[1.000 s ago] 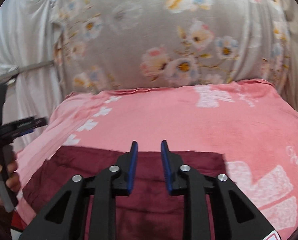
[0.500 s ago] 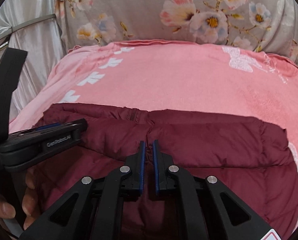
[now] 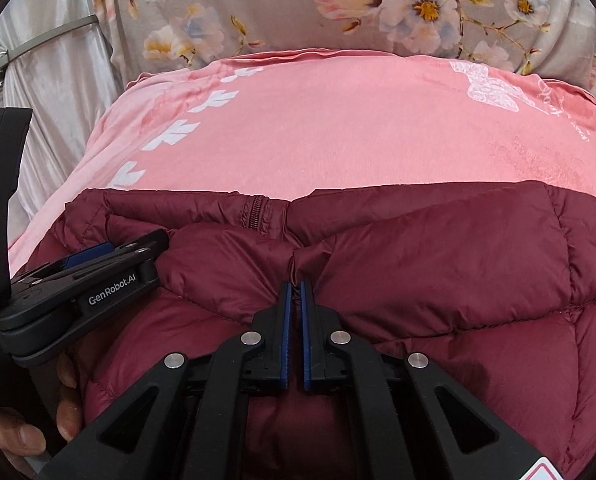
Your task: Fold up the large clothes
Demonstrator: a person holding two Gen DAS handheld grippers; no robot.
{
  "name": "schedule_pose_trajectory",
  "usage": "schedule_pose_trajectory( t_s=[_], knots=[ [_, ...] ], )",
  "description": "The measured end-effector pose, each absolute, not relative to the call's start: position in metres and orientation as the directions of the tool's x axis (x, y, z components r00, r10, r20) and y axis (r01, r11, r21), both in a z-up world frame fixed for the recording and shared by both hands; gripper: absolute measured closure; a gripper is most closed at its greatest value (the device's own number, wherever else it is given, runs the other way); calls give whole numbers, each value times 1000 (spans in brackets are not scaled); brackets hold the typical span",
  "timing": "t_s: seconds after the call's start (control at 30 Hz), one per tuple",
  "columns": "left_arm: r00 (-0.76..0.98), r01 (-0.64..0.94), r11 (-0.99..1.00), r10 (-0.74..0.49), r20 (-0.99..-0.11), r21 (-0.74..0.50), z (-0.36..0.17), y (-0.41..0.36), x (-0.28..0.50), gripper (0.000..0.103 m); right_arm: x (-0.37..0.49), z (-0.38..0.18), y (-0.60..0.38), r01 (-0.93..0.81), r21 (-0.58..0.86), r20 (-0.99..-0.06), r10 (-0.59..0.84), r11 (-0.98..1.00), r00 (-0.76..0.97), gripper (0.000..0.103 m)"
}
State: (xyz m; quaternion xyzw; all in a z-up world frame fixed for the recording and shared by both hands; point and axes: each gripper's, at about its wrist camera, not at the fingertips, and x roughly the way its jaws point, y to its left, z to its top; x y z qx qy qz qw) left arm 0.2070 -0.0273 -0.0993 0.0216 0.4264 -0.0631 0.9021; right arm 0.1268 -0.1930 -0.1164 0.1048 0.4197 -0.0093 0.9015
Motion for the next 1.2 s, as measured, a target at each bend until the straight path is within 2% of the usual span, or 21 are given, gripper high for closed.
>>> schedule_pose_trajectory(
  t_s=[0.6, 0.7, 0.77, 0.87, 0.97, 1.2],
  knots=[
    [636, 133, 991, -96, -765, -13, -104, -27, 206, 41, 124, -116, -193, 110, 153, -757, 45, 982, 652, 101],
    [632, 136, 990, -110, -767, -30, -102, -24, 207, 41, 116, -105, -192, 127, 170, -748, 44, 977, 662, 100],
    [618, 145, 989, -125, -776, -44, -97, -20, 206, 41, 104, -93, -188, 124, 195, -734, 61, 973, 677, 95],
    [603, 148, 986, -153, -783, -79, -82, -3, 197, 37, 83, -74, -171, 91, 197, -720, 81, 976, 689, 95],
    [604, 134, 981, -193, -773, -141, -63, 25, 181, 29, 66, -62, -152, 47, 189, -713, 104, 981, 694, 95],
    [639, -51, 993, -52, -768, -109, -43, 113, 173, 25, 56, -65, -116, -13, 186, -721, 146, 982, 677, 95]
  ],
)
